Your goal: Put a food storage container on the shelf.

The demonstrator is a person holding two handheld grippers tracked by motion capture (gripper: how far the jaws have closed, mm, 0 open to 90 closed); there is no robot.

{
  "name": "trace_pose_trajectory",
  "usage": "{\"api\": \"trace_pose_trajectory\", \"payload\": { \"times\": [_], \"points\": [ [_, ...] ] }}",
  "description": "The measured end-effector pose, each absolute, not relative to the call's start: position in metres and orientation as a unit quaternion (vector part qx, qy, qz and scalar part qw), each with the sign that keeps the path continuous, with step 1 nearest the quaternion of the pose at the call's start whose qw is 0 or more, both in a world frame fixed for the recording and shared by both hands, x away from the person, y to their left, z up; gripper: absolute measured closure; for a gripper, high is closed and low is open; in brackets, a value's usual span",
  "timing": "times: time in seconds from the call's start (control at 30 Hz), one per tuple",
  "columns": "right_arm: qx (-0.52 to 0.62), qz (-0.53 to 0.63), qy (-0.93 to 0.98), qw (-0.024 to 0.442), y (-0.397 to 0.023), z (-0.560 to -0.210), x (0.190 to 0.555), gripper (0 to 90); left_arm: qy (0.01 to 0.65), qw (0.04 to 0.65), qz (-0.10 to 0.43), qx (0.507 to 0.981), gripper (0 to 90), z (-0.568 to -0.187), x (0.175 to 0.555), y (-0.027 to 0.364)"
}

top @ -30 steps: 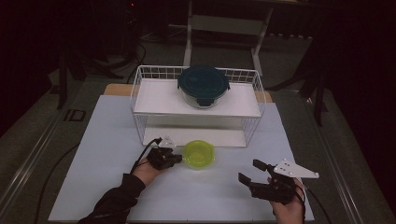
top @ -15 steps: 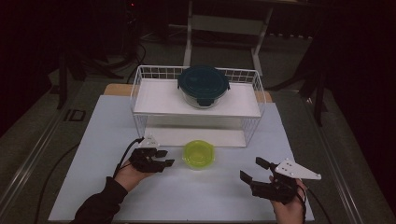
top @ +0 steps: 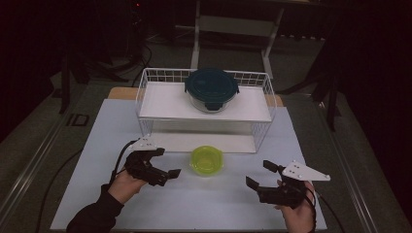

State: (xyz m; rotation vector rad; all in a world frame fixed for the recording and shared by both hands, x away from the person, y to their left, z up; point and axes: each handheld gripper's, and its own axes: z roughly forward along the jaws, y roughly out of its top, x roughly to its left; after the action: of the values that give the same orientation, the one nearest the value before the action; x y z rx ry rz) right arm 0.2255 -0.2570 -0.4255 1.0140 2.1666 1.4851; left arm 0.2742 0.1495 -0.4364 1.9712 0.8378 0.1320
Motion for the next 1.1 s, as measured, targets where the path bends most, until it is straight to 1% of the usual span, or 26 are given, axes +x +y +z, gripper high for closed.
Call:
{"api": "trace_pose_trajectory", "payload": {
  "times": [0.2,0.23,0.4,0.57,0.73,0.8,0.83,0.97,1.07,1.1],
  "points": [
    [0.36,0.511,0.767,0.145,-0.247,-0.426,0.237,11.2,0.346,0.486,0.053,0.801,1.0,-0.43,0.277,0.146],
    [0.36,0.513,0.768,0.132,-0.245,-0.426,0.241,10.6,0.347,0.487,0.053,0.8,1.0,-0.43,0.278,0.145],
    [0.371,0.503,0.77,0.127,-0.235,-0.427,0.253,10.6,0.351,0.486,0.052,0.799,1.0,-0.429,0.282,0.14],
    [0.383,0.489,0.777,0.095,-0.222,-0.432,0.27,10.6,0.363,0.49,0.045,0.791,1.0,-0.431,0.289,0.135],
    [0.397,0.479,0.78,0.07,-0.211,-0.439,0.287,10.6,0.374,0.494,0.023,0.784,1.0,-0.436,0.298,0.128],
    [0.406,0.476,0.779,0.053,-0.208,-0.442,0.293,11.0,0.383,0.494,0.012,0.78,1.3,-0.441,0.304,0.124],
    [0.414,0.472,0.777,0.039,-0.206,-0.445,0.297,13.6,0.386,0.492,0.011,0.78,1.3,-0.442,0.306,0.123],
    [0.435,0.458,0.775,-0.009,-0.202,-0.455,0.312,14.7,0.408,0.487,-0.005,0.772,3.8,-0.449,0.313,0.121],
    [0.456,0.45,0.767,-0.037,-0.2,-0.463,0.322,18.3,0.423,0.485,-0.016,0.765,8.7,-0.454,0.318,0.121],
    [0.467,0.445,0.762,-0.051,-0.2,-0.467,0.327,22.5,0.437,0.484,-0.028,0.757,12.0,-0.459,0.321,0.12]
  ]
}}
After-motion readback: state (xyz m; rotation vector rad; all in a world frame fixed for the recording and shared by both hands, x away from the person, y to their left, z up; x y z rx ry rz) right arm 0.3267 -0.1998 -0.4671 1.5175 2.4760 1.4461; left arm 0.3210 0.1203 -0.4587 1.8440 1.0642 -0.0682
